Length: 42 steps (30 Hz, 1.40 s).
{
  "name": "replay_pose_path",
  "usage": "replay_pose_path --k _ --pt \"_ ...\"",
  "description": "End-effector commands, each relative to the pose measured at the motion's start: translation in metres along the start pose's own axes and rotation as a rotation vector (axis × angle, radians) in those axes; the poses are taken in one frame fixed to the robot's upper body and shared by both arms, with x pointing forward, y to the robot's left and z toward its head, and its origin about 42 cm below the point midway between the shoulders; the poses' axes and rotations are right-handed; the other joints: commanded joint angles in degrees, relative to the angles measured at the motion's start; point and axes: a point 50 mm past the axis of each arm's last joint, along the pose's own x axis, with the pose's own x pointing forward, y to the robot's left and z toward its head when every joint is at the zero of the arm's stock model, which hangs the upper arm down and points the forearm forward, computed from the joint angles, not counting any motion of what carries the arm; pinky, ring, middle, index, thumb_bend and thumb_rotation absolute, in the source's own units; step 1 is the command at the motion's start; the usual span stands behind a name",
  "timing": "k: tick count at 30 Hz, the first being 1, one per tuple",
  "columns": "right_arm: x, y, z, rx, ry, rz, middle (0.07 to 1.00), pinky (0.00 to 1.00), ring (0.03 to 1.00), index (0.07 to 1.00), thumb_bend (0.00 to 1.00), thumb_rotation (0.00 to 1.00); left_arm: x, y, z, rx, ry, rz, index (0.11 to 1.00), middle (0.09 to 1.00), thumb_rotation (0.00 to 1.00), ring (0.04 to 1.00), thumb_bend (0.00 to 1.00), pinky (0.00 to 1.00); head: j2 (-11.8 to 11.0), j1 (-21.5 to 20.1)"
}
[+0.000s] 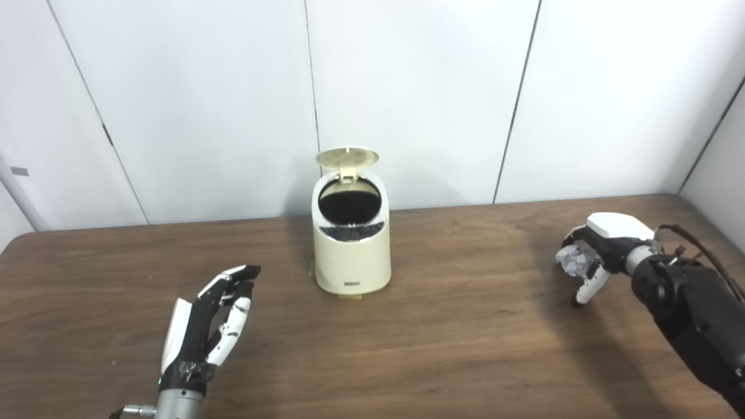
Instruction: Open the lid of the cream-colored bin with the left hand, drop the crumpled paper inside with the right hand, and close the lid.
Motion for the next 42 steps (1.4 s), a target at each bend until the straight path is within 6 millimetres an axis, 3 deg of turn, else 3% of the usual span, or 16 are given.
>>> replay_pose_path --k 1,11,14,15,16,18,19,23,28,42 --pt "-0.003 -0.029 -0.01 -0.027 -0.009 -0.107 0.849 0.9 0.874 0.731 0.89 0.12 0.01 0.006 0.008 0.002 -0.06 0.03 0.777 0.773 0.8 0.746 0.3 0.65 0.06 0.08" --pt "-0.001 -0.027 -0.007 -0.038 -0.042 -0.137 0.825 0.83 0.835 0.73 0.88 0.08 0.009 0.005 0.009 0.006 -0.062 0.031 0.778 0.774 0.79 0.747 0.29 0.65 0.19 0.37" --pt "0.002 -0.028 -0.004 -0.04 -0.051 -0.176 0.757 0.72 0.747 0.693 0.86 0.04 0.008 0.004 0.009 0.003 -0.057 0.035 0.778 0.774 0.79 0.747 0.29 0.65 0.28 0.42" --pt "0.003 -0.028 -0.004 -0.033 -0.053 -0.205 0.7 0.62 0.676 0.666 0.84 0.02 0.008 0.004 0.009 0.003 -0.057 0.035 0.778 0.775 0.79 0.747 0.29 0.65 0.32 0.52" --pt "0.005 -0.025 -0.004 -0.021 -0.054 -0.24 0.597 0.52 0.581 0.58 0.69 0.01 0.008 0.004 0.009 0.003 -0.057 0.034 0.779 0.775 0.79 0.746 0.29 0.65 0.36 0.51" --pt "0.008 -0.022 -0.004 0.0 -0.044 -0.302 0.48 0.45 0.491 0.505 0.57 0.0 0.008 0.004 0.009 0.007 -0.061 0.035 0.781 0.774 0.79 0.745 0.29 0.65 0.36 0.51" --pt "0.01 -0.02 -0.004 0.004 -0.04 -0.323 0.46 0.43 0.468 0.494 0.55 0.0 0.008 0.005 0.009 0.007 -0.061 0.036 0.78 0.773 0.79 0.743 0.29 0.65 0.36 0.53" --pt "0.01 -0.02 -0.003 0.021 -0.026 -0.347 0.509 0.43 0.492 0.472 0.53 0.0 0.008 0.005 0.009 0.008 -0.059 0.037 0.779 0.771 0.79 0.74 0.29 0.64 0.33 0.46" --pt "0.01 -0.021 -0.003 0.005 -0.027 -0.353 0.487 0.38 0.417 0.488 0.52 0.0 0.009 0.004 0.008 0.011 -0.059 0.037 0.779 0.772 0.79 0.742 0.29 0.65 0.37 0.36" --pt "0.005 -0.034 0.007 0.021 -0.017 -0.321 0.489 0.36 0.405 0.493 0.52 0.0 0.01 0.002 0.008 0.011 -0.06 0.028 0.777 0.772 0.77 0.74 0.28 0.64 0.33 0.3"
